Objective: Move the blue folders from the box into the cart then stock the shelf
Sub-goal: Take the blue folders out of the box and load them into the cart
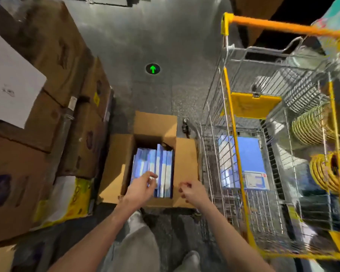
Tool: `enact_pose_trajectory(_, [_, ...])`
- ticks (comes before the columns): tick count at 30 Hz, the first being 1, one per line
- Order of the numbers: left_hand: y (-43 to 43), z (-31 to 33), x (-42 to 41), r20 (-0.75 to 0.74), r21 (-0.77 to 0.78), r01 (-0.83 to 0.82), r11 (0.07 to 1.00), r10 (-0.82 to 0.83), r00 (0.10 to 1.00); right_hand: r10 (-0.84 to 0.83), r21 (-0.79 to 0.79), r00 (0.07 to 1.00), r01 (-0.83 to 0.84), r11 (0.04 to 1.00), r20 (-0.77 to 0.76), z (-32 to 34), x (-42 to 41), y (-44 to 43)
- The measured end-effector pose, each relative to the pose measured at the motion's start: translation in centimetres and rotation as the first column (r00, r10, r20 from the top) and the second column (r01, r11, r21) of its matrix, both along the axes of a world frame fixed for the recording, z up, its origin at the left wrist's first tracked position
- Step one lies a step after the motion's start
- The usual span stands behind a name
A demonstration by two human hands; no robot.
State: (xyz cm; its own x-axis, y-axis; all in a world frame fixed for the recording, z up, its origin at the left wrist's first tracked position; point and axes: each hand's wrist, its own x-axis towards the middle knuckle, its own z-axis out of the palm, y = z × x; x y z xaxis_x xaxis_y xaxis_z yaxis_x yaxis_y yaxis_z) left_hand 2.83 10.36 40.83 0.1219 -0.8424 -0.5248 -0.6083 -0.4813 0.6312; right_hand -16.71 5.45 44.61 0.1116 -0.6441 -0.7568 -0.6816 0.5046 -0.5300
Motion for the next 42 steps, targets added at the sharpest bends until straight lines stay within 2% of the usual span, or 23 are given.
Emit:
enact_pose_trajectory(3, [-1.1, -4.5, 1.6, -0.011, 0.08, 0.059, 0.995, -0.058, 0.998, 0.001, 0.027, 0.997, 0.001, 1.0, -0.073, -3.3, 1.8, -1.6])
enact_pose_trajectory(6, [-1.6, -8.0, 2.4, 0.035, 0.022, 0.113, 0.993, -0.114, 0.993, -0.027, 0.031, 0.994, 0.03, 0.999, -0.11, -6.0, 3.0, -2.9])
enact_pose_trajectory(8, [-1.7, -10.8, 2.8, -0.011, 0.056, 0.154, 0.986, -0.154, 0.988, -0.053, 0.058, 0.99, 0.061, 0.996, -0.13, -8.3, 3.5, -3.4])
enact_pose_trajectory(10, [-1.9, -14.1, 3.1, -0.037, 0.135, 0.216, 0.967, -0.213, 0.976, 0.007, 0.074, 0.992, 0.003, 0.997, -0.128, -11.5, 3.3, -3.7])
enact_pose_trajectory(13, [-2.8, -19.7, 3.4, -0.009, 0.169, 0.309, 0.936, -0.312, 0.95, 0.05, 0.092, 0.986, -0.036, 0.995, -0.156, -17.4, 3.1, -4.4])
enact_pose_trajectory(16, [-3.9, -24.1, 3.2, -0.033, 0.198, 0.289, 0.937, -0.288, 0.957, -0.026, 0.159, 0.988, 0.05, 0.986, -0.152, -23.2, 3.5, -5.0])
enact_pose_trajectory(19, [-5.1, -28.9, 2.6, -0.012, 0.229, 0.277, 0.933, -0.282, 0.959, 0.037, 0.17, 0.982, -0.005, 0.985, -0.186, -29.3, 3.8, -5.2])
enact_pose_trajectory(21, [-4.9, -32.9, 1.8, 0.035, 0.253, 0.405, 0.878, -0.427, 0.904, 0.118, 0.182, 0.968, -0.078, 0.98, -0.22, -32.4, 3.7, -5.2])
enact_pose_trajectory(23, [-4.8, -37.0, 1.3, 0.116, 0.265, 0.553, 0.79, -0.596, 0.795, 0.171, 0.177, 0.951, -0.127, 0.976, -0.257, -35.2, 3.6, -5.2])
enact_pose_trajectory(25, [-5.0, -40.3, 0.7, 0.163, 0.219, 0.646, 0.731, -0.681, 0.714, 0.119, 0.111, 0.949, -0.09, 0.99, -0.291, -37.9, 3.4, -5.3])
enact_pose_trajectory(28, [-5.8, -43.3, 0.5, 0.242, 0.113, 0.752, 0.649, -0.752, 0.613, 0.022, 0.02, 0.965, -0.017, 1.0, -0.262, -40.7, 3.0, -5.5])
enact_pose_trajectory(31, [-6.7, -45.1, 1.1, 0.306, 0.11, 0.812, 0.573, -0.797, 0.52, 0.02, 0.068, 0.975, -0.004, 0.998, -0.222, -42.8, 2.7, -5.7])
enact_pose_trajectory(34, [-7.1, -45.6, 2.2, 0.303, 0.117, 0.835, 0.538, -0.82, 0.486, 0.073, 0.173, 0.982, -0.043, 0.984, -0.172, -44.0, 2.5, -5.6])
enact_pose_trajectory(39, [-8.3, -45.4, 5.3, 0.294, 0.291, 0.863, 0.413, -0.897, 0.33, 0.072, 0.246, 0.987, -0.034, 0.969, -0.147, -44.8, 3.0, -5.9])
enact_pose_trajectory(42, [-8.8, -45.4, 5.0, 0.259, 0.357, 0.864, 0.356, -0.926, 0.274, 0.032, 0.238, 0.988, 0.005, 0.971, -0.153, -45.8, 3.6, -5.6])
